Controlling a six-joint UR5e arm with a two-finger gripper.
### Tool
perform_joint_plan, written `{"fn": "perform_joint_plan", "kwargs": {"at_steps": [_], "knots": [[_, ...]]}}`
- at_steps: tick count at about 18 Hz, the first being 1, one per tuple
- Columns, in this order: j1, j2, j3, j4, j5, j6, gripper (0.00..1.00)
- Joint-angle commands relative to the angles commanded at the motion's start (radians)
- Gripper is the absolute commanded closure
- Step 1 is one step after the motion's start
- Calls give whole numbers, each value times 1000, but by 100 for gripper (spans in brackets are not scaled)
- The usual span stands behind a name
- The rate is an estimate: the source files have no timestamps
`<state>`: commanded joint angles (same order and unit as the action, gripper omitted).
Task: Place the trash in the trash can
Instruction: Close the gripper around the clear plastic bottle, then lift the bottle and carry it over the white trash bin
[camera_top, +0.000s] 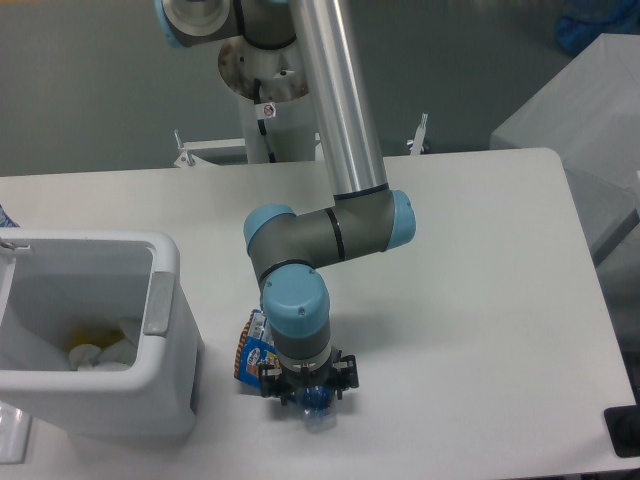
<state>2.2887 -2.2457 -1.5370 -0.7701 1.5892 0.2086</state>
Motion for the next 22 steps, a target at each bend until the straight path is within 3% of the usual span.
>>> {"fn": "perform_joint_plan", "kwargs": {"at_steps": [8,16,22], "knots": [[3,14,9,0,-3,2,40],[9,29,11,-2,-3,8,45],[54,80,58,2,-29,31,45]]}}
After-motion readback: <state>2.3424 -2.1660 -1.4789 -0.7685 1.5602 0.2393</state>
